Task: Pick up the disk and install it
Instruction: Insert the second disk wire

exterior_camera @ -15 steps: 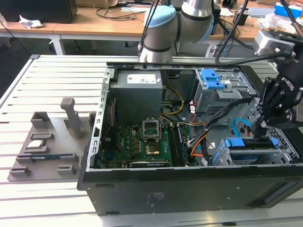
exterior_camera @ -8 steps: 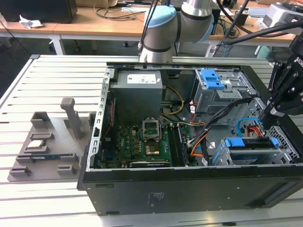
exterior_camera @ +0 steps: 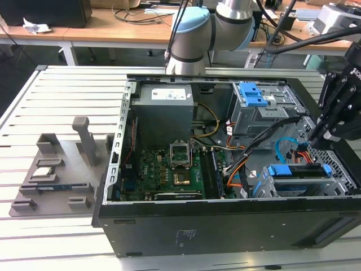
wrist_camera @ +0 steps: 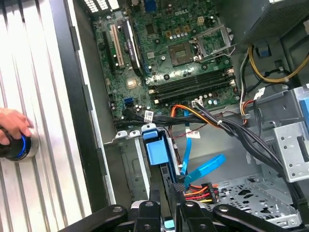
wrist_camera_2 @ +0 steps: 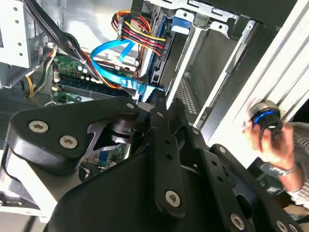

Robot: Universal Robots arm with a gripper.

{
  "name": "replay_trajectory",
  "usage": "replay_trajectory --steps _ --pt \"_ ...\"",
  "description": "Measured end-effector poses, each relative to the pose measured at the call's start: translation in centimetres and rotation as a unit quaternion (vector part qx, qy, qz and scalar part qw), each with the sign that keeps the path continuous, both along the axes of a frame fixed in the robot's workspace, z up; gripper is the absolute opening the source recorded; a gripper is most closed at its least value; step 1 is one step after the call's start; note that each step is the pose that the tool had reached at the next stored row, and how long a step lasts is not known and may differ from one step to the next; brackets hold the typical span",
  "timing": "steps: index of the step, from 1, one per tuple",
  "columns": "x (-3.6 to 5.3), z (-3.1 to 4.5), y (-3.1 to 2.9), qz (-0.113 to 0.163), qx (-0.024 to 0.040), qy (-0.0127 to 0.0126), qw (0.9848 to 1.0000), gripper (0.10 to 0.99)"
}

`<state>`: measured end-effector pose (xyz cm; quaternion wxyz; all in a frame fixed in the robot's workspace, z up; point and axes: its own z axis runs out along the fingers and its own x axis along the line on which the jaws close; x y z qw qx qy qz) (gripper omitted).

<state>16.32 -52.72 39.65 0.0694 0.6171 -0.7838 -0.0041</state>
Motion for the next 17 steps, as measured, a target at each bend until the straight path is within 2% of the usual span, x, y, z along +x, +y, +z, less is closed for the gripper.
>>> replay_trajectory --steps 1,2,3,6,7,8,10,12,14,16,17 --pt "0.0 -0.01 0.0 0.019 0.0005 0.0 0.9998 0.239" --pt "0.0 -0.07 0.0 0.044 0.0019 0.0 0.999 0.239" --pt "0.0 -0.1 0.0 0.057 0.0045 -0.0001 0.9983 0.239" --pt "0.0 -0.17 0.01 0.076 0.017 -0.0008 0.997 0.239" --pt "0.0 -0.21 0.01 0.091 0.0292 -0.0014 0.9954 0.239" --pt "0.0 -0.23 0.01 0.102 0.0345 -0.0016 0.9941 0.239" --pt "0.0 -0.38 0.01 0.133 0.0398 -0.001 0.9903 0.239" --pt "0.0 -0.49 0.01 0.152 0.0422 -0.0006 0.9875 0.239" --pt "0.0 -0.69 0.01 0.178 0.0454 0.0001 0.9829 0.239" --pt "0.0 -0.84 0.03 0.192 0.0469 0.0004 0.9803 0.239" --pt "-0.03 -1.03 0.08 0.202 0.0482 0.0005 0.9781 0.239"
